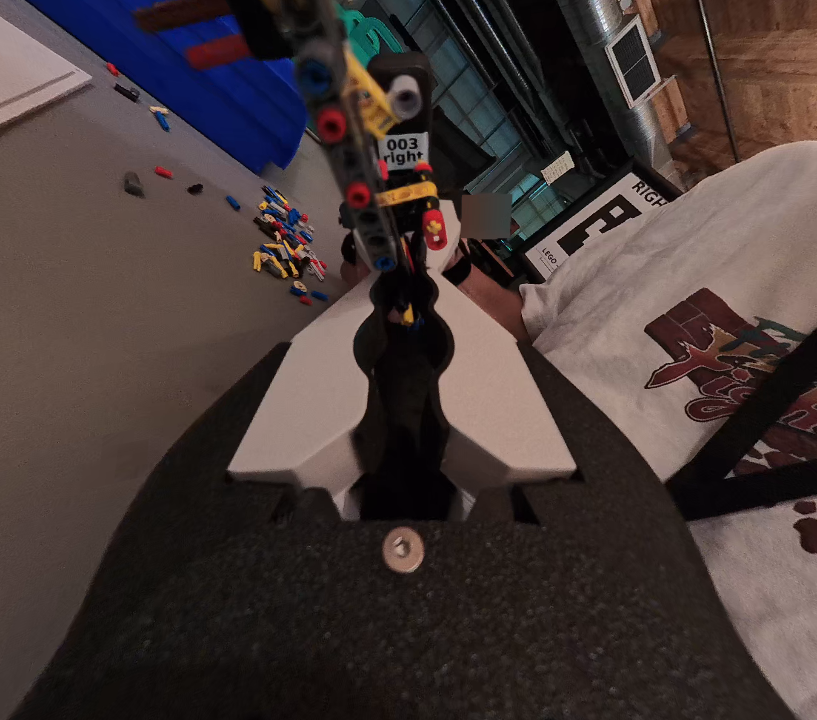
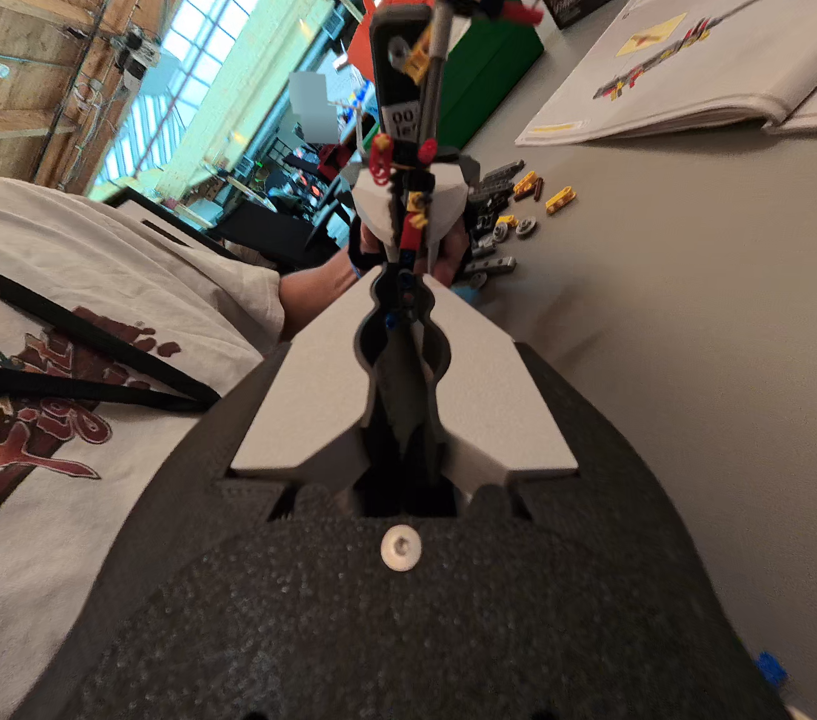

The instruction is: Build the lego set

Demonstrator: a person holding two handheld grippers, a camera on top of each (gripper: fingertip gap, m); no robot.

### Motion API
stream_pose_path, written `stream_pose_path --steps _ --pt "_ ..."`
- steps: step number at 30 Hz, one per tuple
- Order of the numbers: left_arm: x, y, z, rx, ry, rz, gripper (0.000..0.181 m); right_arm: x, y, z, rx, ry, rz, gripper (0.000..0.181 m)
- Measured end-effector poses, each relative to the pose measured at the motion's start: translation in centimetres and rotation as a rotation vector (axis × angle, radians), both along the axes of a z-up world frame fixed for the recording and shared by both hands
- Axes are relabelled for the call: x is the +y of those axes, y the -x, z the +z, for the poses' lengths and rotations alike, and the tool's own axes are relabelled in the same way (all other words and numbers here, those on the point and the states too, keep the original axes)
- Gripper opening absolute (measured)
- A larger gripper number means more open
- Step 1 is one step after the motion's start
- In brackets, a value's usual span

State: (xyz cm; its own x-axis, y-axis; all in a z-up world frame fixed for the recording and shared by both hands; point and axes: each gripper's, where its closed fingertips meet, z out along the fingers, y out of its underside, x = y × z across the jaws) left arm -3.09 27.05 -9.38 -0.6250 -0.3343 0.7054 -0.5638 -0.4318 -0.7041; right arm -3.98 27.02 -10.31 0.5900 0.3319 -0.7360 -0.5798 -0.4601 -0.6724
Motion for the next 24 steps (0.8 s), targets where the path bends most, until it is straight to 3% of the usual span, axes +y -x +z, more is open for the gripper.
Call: stream_pose_path --steps 2,7,11,17,19,24 --pt "0.2 0.2 -0.1 0.006 -0.006 -0.009 0.018 0.0 -0.8 0.8 0.040 -0.023 -0.019 0.007" --pt "-0.1 0.4 -0.4 0.025 0.008 -0.034 0.005 0.2 -0.9 0.5 0.019 -0.018 -0.032 0.004" --pt "-0.9 0.7 -0.8 0.025 -0.025 -0.057 0.005 0.0 -0.8 0.2 -0.017 -0.003 -0.031 0.000" --pt "-1.6 1.6 -2.0 -0.013 -0.202 -0.112 0.006 -1.9 -0.4 -0.3 -0.171 0.038 0.113 0.014" --pt "-1.6 1.7 -2.0 -0.019 -0.208 -0.116 0.006 -2.4 0.2 -1.4 -0.294 0.068 0.176 0.014" --pt "-1.4 1.8 -1.9 -0.036 -0.217 -0.111 0.006 -2.1 1.0 -1.9 -0.378 0.074 0.243 0.014"
